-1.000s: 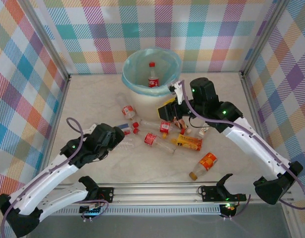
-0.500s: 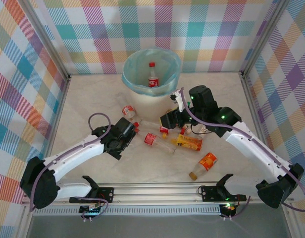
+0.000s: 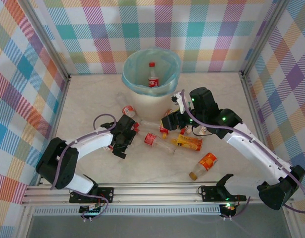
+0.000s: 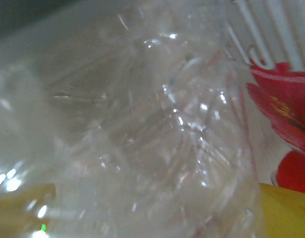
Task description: Put the plastic bottles in the bin
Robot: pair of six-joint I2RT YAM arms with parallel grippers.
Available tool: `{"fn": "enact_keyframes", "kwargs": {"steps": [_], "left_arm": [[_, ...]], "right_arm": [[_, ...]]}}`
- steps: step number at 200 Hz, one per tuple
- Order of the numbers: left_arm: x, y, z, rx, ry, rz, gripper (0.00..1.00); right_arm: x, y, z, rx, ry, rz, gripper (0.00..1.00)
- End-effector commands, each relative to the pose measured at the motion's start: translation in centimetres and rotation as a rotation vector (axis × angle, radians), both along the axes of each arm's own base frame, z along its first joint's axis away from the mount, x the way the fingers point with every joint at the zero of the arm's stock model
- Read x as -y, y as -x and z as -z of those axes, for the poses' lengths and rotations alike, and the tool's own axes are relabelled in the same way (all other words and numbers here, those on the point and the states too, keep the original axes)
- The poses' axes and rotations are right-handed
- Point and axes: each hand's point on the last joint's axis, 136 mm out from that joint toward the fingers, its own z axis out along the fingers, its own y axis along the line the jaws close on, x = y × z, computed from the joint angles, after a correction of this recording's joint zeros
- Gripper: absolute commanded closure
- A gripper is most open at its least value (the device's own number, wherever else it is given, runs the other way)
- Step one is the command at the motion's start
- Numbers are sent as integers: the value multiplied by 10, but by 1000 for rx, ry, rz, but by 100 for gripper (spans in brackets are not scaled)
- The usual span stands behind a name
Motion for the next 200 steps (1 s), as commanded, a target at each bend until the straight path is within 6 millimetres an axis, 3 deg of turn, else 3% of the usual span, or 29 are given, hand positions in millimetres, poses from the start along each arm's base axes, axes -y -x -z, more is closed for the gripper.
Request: {"fn": "enact_keyframes", "kwargs": {"steps": [1, 49, 69, 94, 117, 155, 178, 200], "left_arm": [[0, 4, 7, -32, 19, 3, 7], [-24, 16, 3, -14, -66, 1, 26], [-37, 16, -11, 31, -122, 11, 35], [-60, 18, -38, 107, -210, 7, 37], [-89, 21, -81, 229, -313, 1, 36], [-128, 20, -176, 569, -453, 46, 35], [-124, 16, -238, 800, -486, 194, 38], [-106, 10, -289, 961, -531, 392, 44]], "right_arm": [[2, 3, 4, 2, 17, -10, 36], [-2, 0, 8, -8, 23, -16, 36], [-4, -3, 7, -6, 27, -18, 36], [-7, -5, 1, 1, 23, -25, 37], [-9, -8, -8, 14, 17, -33, 37], [-15, -12, -35, 64, -20, -45, 36], [-16, -16, -54, 114, -39, -45, 36], [-17, -19, -74, 173, -51, -47, 36]]}}
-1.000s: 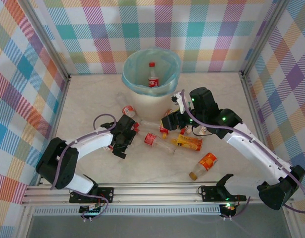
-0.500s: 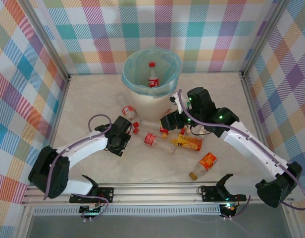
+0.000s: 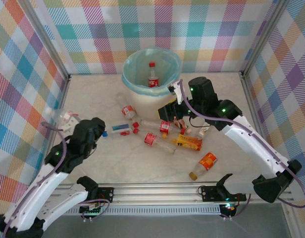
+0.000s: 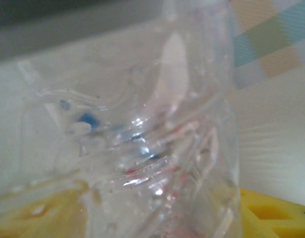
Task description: Put the plastic bottles in the bin
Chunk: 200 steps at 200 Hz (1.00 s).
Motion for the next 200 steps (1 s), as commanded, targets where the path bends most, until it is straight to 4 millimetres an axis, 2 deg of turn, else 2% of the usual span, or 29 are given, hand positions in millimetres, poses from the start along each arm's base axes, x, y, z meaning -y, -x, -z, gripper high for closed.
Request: {"fn": "enact_keyframes", "kwargs": {"steps": [1, 13, 26, 54, 78, 112, 136, 176, 200], "left_arm": [[10, -11, -57, 153, -241, 192, 44], [29, -15, -79, 183, -307, 325, 46], [53, -19, -94, 188, -369, 473, 48], [88, -25, -102, 171, -509, 669, 48], [128, -19, -110, 265, -562, 858, 47], [183, 6, -106, 345, -558, 1168, 45], [212, 29, -97, 365, -513, 1366, 46], [236, 59, -79, 381, -484, 1581, 46], [240, 66, -74, 387, -487, 1626, 46]], "right_arm": [[-2, -1, -25, 81, -18, -22, 36], [-1, -2, -40, 129, -32, -24, 36], [1, -1, -58, 185, -64, -22, 36], [6, 5, -94, 293, -146, -17, 36], [13, 6, -108, 338, -174, 16, 36], [17, 14, -117, 337, -210, 11, 36], [15, 22, -121, 337, -241, -25, 36], [6, 41, -137, 308, -330, -123, 34], [5, 39, -141, 267, -342, -110, 34]]}}
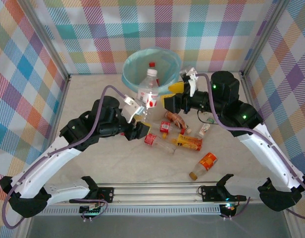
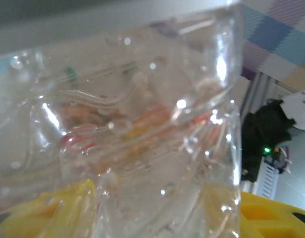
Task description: Put the plastic bottles in the bin
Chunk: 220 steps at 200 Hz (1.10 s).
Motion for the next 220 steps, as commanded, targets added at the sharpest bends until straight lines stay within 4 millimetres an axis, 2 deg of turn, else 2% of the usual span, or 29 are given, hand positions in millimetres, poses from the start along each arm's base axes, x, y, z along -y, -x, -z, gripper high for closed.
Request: {"fn": "enact_keyframes", "kwargs": {"steps": [1, 27, 75, 128, 168, 196, 220], "left_arm": [[10, 20, -3, 23, 14, 129, 46], [8, 23, -1, 43, 9, 148, 45], [7, 29, 3, 48, -5, 181, 44], [5, 35, 1, 78, 2, 216, 44], [3, 35, -1, 98, 1, 216, 44], [2, 36, 1, 98, -8, 220, 43], [1, 34, 4, 98, -21, 213, 43]], "right_arm": [[-1, 9, -27, 1, -75, -40, 34], [0, 6, -27, -27, -80, -17, 34], [-8, 19, -38, -58, -130, -115, 36], [-8, 12, -42, -85, -153, -88, 39], [-6, 3, -37, -115, -128, -34, 34], [-6, 5, -42, -98, -138, -48, 44], [-5, 5, -43, -80, -135, -45, 61]]}}
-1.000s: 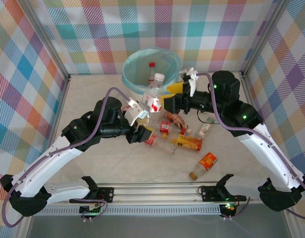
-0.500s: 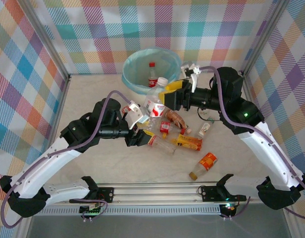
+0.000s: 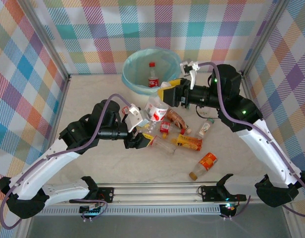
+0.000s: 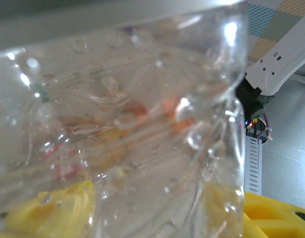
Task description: Put the plastic bottles in the bin
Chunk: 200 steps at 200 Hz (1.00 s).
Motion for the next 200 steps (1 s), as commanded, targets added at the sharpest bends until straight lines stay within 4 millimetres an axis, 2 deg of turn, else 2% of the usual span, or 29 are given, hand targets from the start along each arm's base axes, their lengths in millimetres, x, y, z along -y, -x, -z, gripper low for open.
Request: {"fn": "enact_keyframes", "kwargs": {"steps": [1, 16, 38, 75, 127, 200], "left_arm": [[-2, 9, 3, 8, -10, 32, 43], [-2, 8, 2, 10, -6, 25, 42], [-5, 4, -1, 17, 9, -13, 36], [-11, -6, -8, 73, 58, -91, 18], [-29, -9, -27, 180, 155, -173, 0], [-63, -15, -50, 226, 287, -360, 0]], "right_arm": [[4, 4, -19, 51, -31, 1, 61], [5, 3, -18, 59, -26, 9, 64], [6, 0, -18, 75, -19, 24, 78], [6, -1, -27, 111, -22, 28, 84], [5, -5, -36, 150, -20, 36, 85], [-1, -32, -55, 277, 30, 106, 85]]}}
